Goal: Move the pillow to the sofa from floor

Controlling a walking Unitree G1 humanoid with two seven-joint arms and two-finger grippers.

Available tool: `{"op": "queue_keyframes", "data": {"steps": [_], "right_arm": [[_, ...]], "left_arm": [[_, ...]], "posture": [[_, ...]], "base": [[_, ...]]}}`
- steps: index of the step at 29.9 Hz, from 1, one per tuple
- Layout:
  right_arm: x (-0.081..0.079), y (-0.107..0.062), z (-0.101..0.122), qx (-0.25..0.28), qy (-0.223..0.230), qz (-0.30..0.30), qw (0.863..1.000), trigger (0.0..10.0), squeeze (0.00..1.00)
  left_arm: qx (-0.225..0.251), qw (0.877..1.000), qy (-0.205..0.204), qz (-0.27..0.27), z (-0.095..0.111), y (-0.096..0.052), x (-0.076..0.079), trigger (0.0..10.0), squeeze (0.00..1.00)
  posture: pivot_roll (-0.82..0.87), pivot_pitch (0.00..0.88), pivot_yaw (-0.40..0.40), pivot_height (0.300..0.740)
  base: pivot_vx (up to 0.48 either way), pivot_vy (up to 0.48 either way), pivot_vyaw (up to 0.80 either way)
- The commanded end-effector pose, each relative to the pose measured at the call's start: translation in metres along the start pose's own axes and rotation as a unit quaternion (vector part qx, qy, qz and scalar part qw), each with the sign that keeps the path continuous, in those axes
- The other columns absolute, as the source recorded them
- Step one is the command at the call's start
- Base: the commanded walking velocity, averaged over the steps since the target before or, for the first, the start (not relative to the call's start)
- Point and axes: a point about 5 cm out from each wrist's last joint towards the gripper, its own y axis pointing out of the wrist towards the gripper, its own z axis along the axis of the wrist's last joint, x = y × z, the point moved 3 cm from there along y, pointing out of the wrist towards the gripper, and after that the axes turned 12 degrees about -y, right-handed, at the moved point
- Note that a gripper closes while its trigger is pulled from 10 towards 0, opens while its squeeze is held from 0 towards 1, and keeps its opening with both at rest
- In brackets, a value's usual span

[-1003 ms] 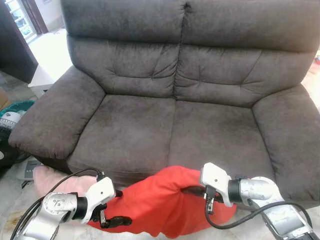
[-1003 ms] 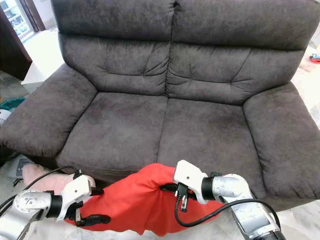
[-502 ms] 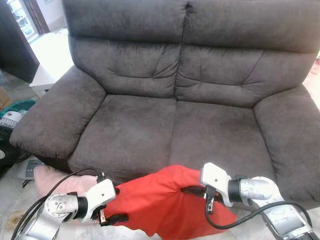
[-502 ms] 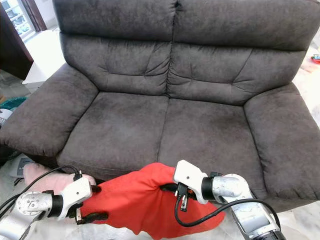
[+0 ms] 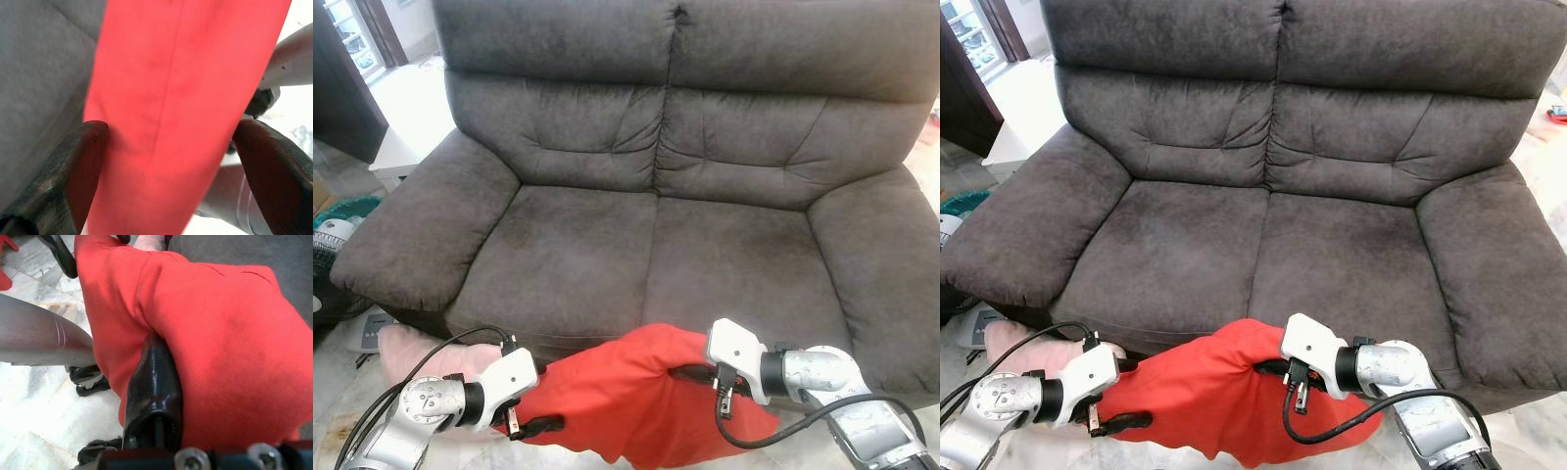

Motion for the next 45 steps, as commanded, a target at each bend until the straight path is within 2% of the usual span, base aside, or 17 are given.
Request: {"op": "queue_keyframes", "data": {"steps": [1,4,5,12,17,25,32,34,38,40,45], "right_arm": [[0.014,-0.005,0.023,0.040,-0.043,-0.019,0.998,10.0,0.00],[0.015,-0.005,0.023,0.040,-0.044,-0.019,0.998,10.0,0.00],[0.015,-0.006,0.023,0.039,-0.044,-0.019,0.998,10.0,0.00],[0.015,-0.008,0.023,0.037,-0.044,-0.019,0.998,10.0,0.00],[0.014,-0.010,0.022,0.035,-0.043,-0.019,0.998,10.0,0.00],[0.016,-0.010,0.022,0.034,-0.044,-0.020,0.998,10.0,0.00],[0.016,-0.012,0.022,0.034,-0.044,-0.020,0.998,10.0,0.00],[0.015,-0.013,0.022,0.033,-0.043,-0.019,0.998,10.0,0.00],[0.015,-0.014,0.021,0.032,-0.043,-0.019,0.998,10.0,0.00],[0.015,-0.014,0.021,0.031,-0.043,-0.018,0.998,10.0,0.00],[0.014,-0.014,0.021,0.031,-0.043,-0.018,0.998,10.0,0.00]], "left_arm": [[-0.003,1.000,-0.002,0.001,-0.004,0.001,0.000,10.0,1.00],[-0.006,1.000,-0.007,0.007,-0.010,0.008,0.000,10.0,1.00],[-0.011,1.000,-0.007,0.012,-0.013,0.010,-0.001,10.0,0.00],[-0.015,0.999,0.001,0.036,-0.018,0.016,-0.007,10.0,0.00],[-0.028,0.994,0.032,0.097,-0.023,0.015,-0.021,10.0,0.00],[-0.042,0.995,0.001,0.086,-0.042,0.020,-0.011,10.0,0.00],[-0.047,0.993,0.005,0.104,-0.047,0.021,-0.013,10.0,0.00],[-0.054,0.988,0.029,0.142,-0.047,0.019,-0.022,10.0,0.00],[-0.051,0.982,0.041,0.176,-0.044,0.016,-0.030,10.0,0.00],[-0.042,0.974,0.055,0.217,-0.039,0.013,-0.040,10.0,0.00],[-0.030,0.968,0.063,0.239,-0.034,0.013,-0.044,10.0,0.00]], "posture": [[0.14,0.071,-0.020,0.740],[0.14,0.072,-0.023,0.740],[0.13,0.072,-0.024,0.740],[0.13,0.078,-0.026,0.740],[0.13,0.082,-0.028,0.740],[0.13,0.084,-0.031,0.740],[0.12,0.086,-0.031,0.740],[0.12,0.086,-0.030,0.740],[0.12,0.087,-0.030,0.740],[0.12,0.088,-0.030,0.740],[0.12,0.089,-0.032,0.740]], "base": [[0.000,0.000,0.00],[0.000,0.000,0.00],[0.000,0.000,0.00],[0.000,0.000,0.00],[0.000,0.000,0.00],[0.000,0.000,0.00],[0.000,0.000,0.00],[0.000,0.000,0.00],[0.000,0.000,0.00],[0.000,0.000,0.00],[0.000,0.000,0.00]]}}
